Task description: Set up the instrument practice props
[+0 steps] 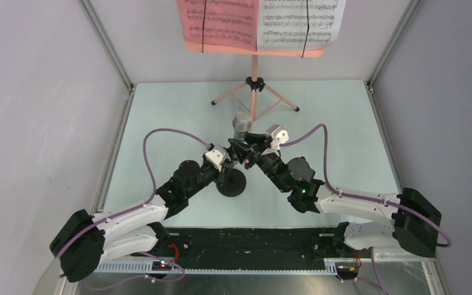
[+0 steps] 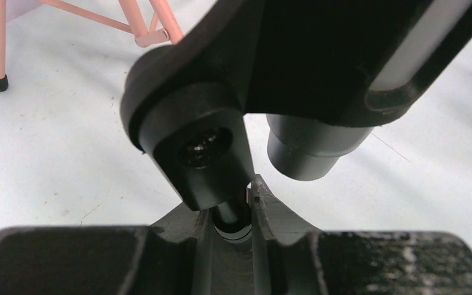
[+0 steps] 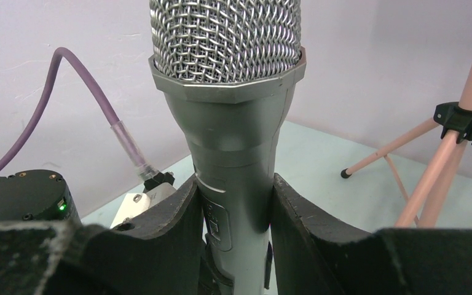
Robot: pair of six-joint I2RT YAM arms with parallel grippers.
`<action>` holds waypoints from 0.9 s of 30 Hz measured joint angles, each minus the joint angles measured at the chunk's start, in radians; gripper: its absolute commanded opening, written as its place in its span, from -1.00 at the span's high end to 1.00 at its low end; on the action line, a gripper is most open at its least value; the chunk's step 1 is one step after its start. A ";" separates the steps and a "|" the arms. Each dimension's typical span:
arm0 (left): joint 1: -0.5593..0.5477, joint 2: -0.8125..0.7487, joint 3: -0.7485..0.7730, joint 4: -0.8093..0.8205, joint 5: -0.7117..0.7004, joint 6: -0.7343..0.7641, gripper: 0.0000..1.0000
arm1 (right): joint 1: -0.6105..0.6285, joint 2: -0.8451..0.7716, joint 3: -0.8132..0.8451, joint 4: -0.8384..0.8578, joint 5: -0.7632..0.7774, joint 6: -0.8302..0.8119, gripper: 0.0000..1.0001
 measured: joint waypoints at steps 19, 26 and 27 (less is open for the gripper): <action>-0.003 -0.003 0.004 -0.008 0.014 0.047 1.00 | 0.015 -0.098 -0.085 -0.305 -0.003 0.038 -0.67; 0.035 -0.003 0.015 -0.030 0.060 0.062 0.99 | 0.006 -0.295 -0.088 -0.466 -0.014 0.053 -0.73; 0.051 -0.003 0.017 -0.035 0.074 0.065 0.99 | 0.001 -0.328 -0.087 -0.480 -0.014 0.059 -0.71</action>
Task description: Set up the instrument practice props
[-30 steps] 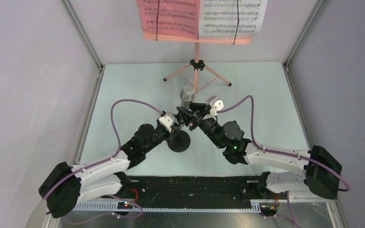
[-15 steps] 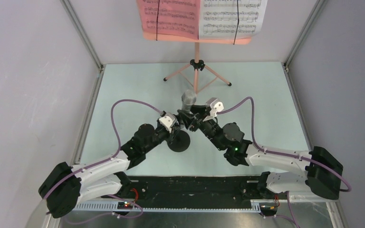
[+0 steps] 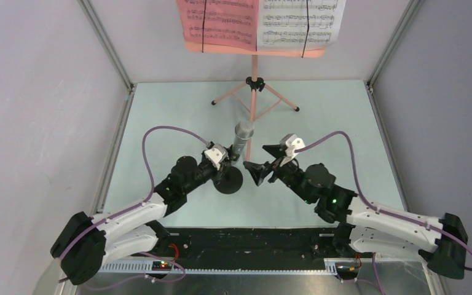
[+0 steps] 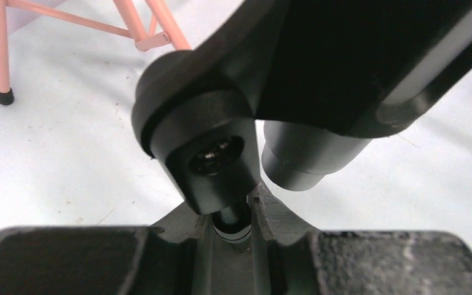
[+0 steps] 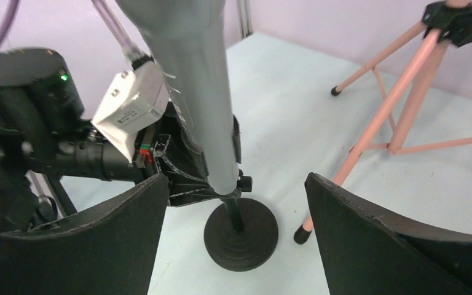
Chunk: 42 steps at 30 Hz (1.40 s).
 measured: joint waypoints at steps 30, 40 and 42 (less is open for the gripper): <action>0.712 0.456 0.357 -0.011 0.641 0.284 0.81 | -0.219 -0.048 0.019 -0.223 -0.089 0.237 -0.58; 0.768 0.511 0.370 0.083 0.680 0.229 -0.17 | -0.238 -0.008 0.032 -0.222 -0.089 0.266 -0.55; 0.773 0.511 0.370 0.091 0.678 0.225 -0.52 | -0.242 0.002 0.032 -0.220 -0.090 0.272 -0.55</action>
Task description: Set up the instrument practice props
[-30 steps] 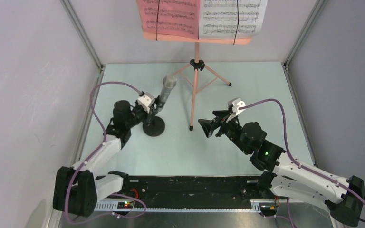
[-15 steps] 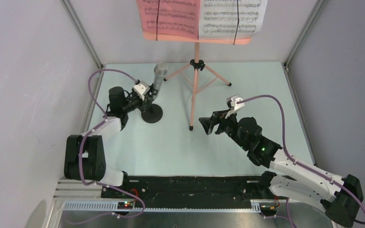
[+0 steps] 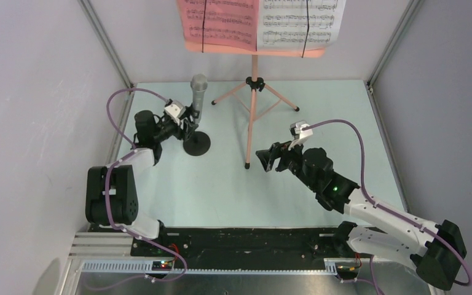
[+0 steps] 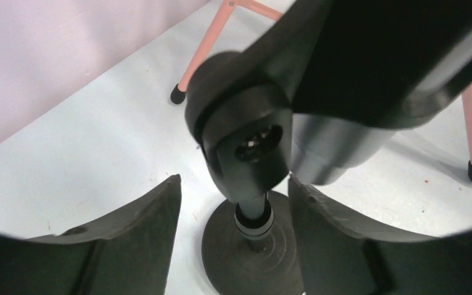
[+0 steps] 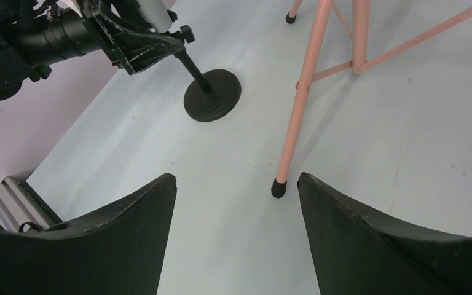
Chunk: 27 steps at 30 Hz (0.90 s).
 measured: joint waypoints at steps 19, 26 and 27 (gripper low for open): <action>0.017 -0.290 -0.125 -0.002 -0.142 -0.140 -0.99 | -0.069 0.012 0.004 -0.083 0.016 0.104 -0.77; 0.024 -0.539 -0.190 -0.107 -0.309 -0.291 -0.99 | -0.114 -0.041 0.005 -0.300 0.084 0.238 -0.75; 0.027 -0.562 -0.195 -0.126 -0.326 -0.302 -0.99 | -0.121 -0.060 0.005 -0.333 0.093 0.254 -0.75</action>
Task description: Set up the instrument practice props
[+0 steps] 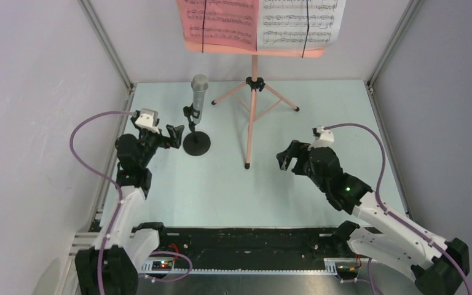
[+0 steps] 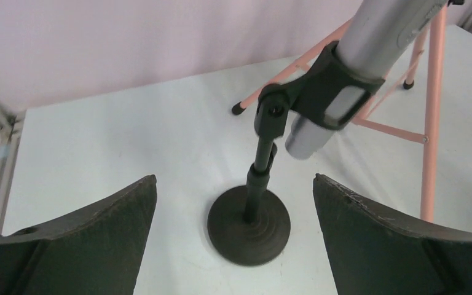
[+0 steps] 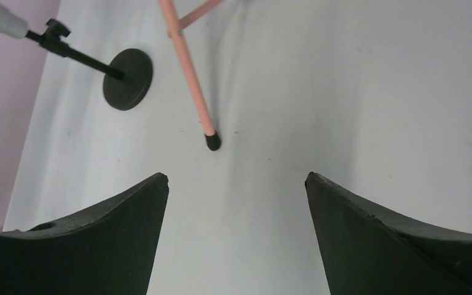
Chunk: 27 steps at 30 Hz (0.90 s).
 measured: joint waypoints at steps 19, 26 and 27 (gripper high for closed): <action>-0.118 -0.392 0.473 -0.954 -0.541 -0.268 -0.99 | -0.078 -0.307 0.540 -0.938 0.441 0.297 -0.99; -0.130 -0.309 0.820 -1.210 -0.552 -0.374 -0.99 | -0.081 -0.256 0.976 -1.051 0.531 0.230 -0.99; -0.130 -0.312 0.839 -1.237 -0.548 -0.389 -0.99 | -0.081 -0.256 1.019 -1.058 0.529 0.221 -0.99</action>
